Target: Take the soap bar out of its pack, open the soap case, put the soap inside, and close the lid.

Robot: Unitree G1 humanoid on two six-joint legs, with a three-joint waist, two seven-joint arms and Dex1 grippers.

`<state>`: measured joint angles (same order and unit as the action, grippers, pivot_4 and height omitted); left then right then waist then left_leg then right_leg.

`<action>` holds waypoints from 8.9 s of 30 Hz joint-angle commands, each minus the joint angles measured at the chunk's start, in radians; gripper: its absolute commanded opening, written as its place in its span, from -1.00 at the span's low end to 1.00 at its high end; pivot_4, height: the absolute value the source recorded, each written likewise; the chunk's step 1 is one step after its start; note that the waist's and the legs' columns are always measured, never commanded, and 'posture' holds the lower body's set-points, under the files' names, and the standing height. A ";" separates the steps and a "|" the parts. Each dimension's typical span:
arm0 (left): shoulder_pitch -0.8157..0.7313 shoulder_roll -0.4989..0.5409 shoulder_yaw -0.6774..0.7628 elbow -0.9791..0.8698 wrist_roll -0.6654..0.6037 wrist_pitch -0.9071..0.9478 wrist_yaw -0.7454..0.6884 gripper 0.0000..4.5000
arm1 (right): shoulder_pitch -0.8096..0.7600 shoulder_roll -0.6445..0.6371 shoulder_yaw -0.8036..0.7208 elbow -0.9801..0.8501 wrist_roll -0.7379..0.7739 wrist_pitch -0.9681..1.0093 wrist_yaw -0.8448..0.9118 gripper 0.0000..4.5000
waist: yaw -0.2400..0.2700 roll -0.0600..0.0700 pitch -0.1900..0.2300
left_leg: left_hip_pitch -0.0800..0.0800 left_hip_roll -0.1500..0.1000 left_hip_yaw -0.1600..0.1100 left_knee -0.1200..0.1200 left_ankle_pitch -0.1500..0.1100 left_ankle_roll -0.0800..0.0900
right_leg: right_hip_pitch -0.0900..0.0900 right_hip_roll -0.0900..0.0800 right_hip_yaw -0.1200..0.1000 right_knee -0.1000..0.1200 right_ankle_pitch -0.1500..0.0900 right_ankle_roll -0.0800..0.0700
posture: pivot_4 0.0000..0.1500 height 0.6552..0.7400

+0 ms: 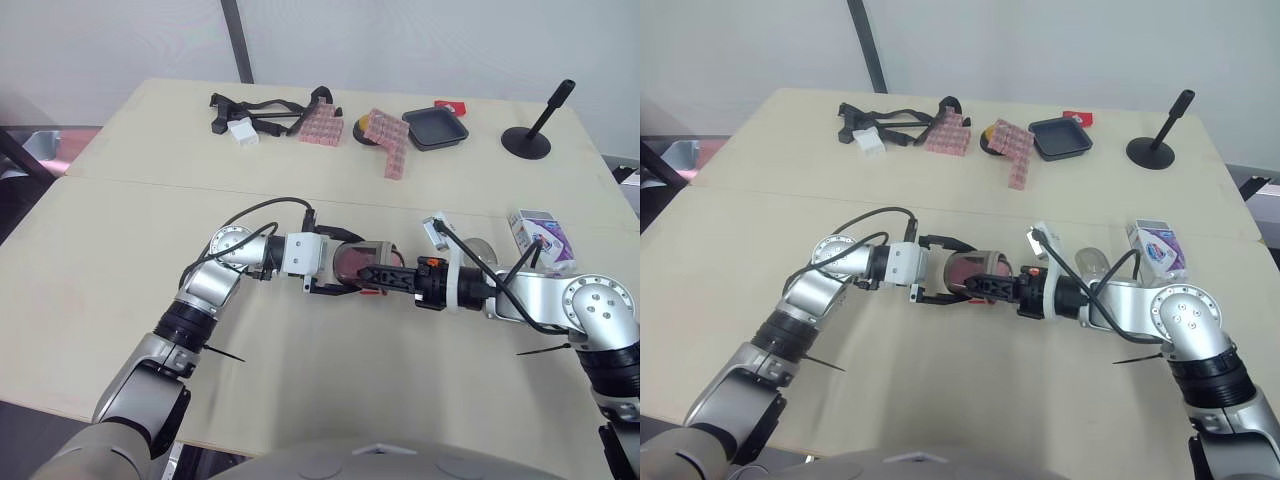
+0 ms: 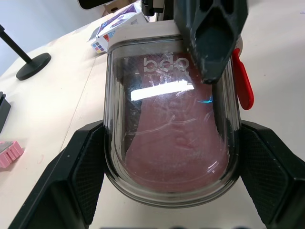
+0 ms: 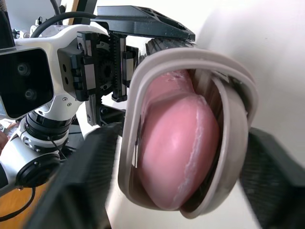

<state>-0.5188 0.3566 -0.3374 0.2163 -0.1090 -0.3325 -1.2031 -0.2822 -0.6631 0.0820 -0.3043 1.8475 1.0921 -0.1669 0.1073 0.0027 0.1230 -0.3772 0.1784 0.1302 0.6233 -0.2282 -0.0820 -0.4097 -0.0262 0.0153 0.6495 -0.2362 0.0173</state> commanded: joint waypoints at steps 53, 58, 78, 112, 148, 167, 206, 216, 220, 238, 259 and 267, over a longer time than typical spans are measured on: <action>-0.206 0.024 0.017 -0.118 -0.180 0.697 -0.089 1.00 | -0.622 -0.502 0.494 -0.303 -1.119 0.115 0.930 -0.06 | 0.005 0.000 0.003 | 0.000 0.001 -0.003 0.000 -0.001 -0.001 | 0.004 0.003 -0.001 0.000 0.000 0.000 | 1.00 1.00; -0.201 -0.034 -0.020 -0.130 -0.131 0.666 -0.024 1.00 | -0.724 -0.504 0.627 -0.345 -1.271 0.114 1.080 -0.06 | 0.004 0.000 0.003 | 0.000 0.001 -0.003 0.000 -0.001 -0.001 | 0.004 0.003 -0.001 0.001 0.000 0.000 | 1.00 1.00; -0.158 -0.150 -0.086 -0.177 -0.126 0.764 0.067 1.00 | -0.770 -0.374 0.764 -0.279 -1.529 0.130 1.235 -0.06 | 0.001 0.000 0.003 | 0.002 0.002 -0.003 0.001 -0.001 -0.001 | 0.005 0.003 0.001 0.004 0.000 0.000 | 1.00 1.00; -0.147 -0.162 -0.106 -0.066 -0.067 0.593 0.063 1.00 | -0.777 -0.287 0.743 -0.236 -1.593 0.141 1.267 -0.06 | 0.000 0.001 0.003 | 0.004 0.004 -0.002 0.002 0.000 0.000 | 0.006 0.002 0.002 0.006 0.000 -0.001 | 1.00 1.00; -0.137 -0.179 -0.107 -0.038 -0.049 0.542 0.041 -0.14 | -0.737 -0.257 0.687 -0.236 -1.571 0.157 1.255 0.51 | 0.000 0.001 0.003 | 0.004 0.004 -0.002 0.003 0.000 0.001 | 0.006 0.002 0.002 0.007 0.000 -0.001 | 1.00 1.00; -0.012 -0.083 0.042 -0.011 -0.195 0.321 -0.124 -0.14 | -0.037 -0.190 0.009 -0.231 -1.393 -0.255 1.175 0.99 | 0.012 0.000 0.002 | 0.003 0.005 -0.001 0.003 -0.001 0.002 | 0.005 0.000 0.002 0.005 0.000 -0.001 | 1.00 1.00; 0.126 -0.097 0.059 -0.090 -0.196 0.268 -0.018 -0.14 | 0.979 0.350 -0.765 -0.088 -1.294 -0.990 0.861 0.99 | -0.042 0.001 0.002 | 0.003 0.003 0.000 0.001 -0.005 0.014 | 0.003 -0.004 0.001 0.000 -0.003 -0.006 | 1.00 1.00; 0.120 -0.089 0.055 -0.093 -0.191 0.295 -0.026 -0.14 | 0.933 0.277 -0.738 -0.155 -1.277 -0.884 0.801 0.99 | -0.057 0.004 0.000 | 0.004 0.002 0.000 0.001 -0.005 0.014 | 0.004 -0.005 0.001 -0.001 -0.001 -0.001 | 1.00 1.00; 0.116 -0.090 0.054 -0.091 -0.188 0.297 -0.026 -0.14 | 0.877 0.163 -0.757 -0.237 -1.157 -0.678 0.732 0.99 | -0.055 0.004 0.000 | 0.006 0.002 -0.001 0.001 -0.005 0.014 | 0.008 -0.005 0.001 -0.001 0.000 -0.001 | 1.00 1.00; 0.112 -0.105 0.041 -0.091 -0.178 0.300 -0.017 -0.14 | 0.245 -0.594 -0.623 -0.064 -0.483 0.286 0.296 0.99 | -0.022 0.007 0.002 | 0.017 -0.001 -0.004 -0.014 0.001 0.004 | 0.022 -0.003 -0.002 -0.016 -0.001 0.001 | 1.00 1.00; 0.094 -0.146 0.028 -0.057 -0.161 0.269 -0.001 -0.14 | -0.474 -0.353 0.051 0.294 -0.587 0.522 0.160 0.99 | 0.014 0.008 0.002 | 0.008 -0.002 -0.004 -0.006 0.001 0.003 | 0.018 -0.001 -0.002 -0.010 -0.001 0.001 | 1.00 1.00; 0.090 -0.150 0.023 -0.057 -0.161 0.271 0.005 -0.14 | -0.465 -0.292 0.070 0.314 -0.594 0.522 0.132 0.99 | 0.019 0.008 0.002 | 0.007 -0.002 -0.005 -0.006 0.001 0.003 | 0.017 0.000 -0.002 -0.009 -0.001 0.001 | 1.00 1.00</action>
<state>-0.4122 0.2117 -0.3174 0.1807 -0.2625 -0.0430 -1.2004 -0.7444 -0.9651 0.1572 -0.0023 1.2581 1.6078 -0.0265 0.1266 0.0104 0.1246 -0.3696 0.1764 0.1257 0.6172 -0.2273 -0.0791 -0.3927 -0.0263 0.0133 0.6402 -0.2372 0.0183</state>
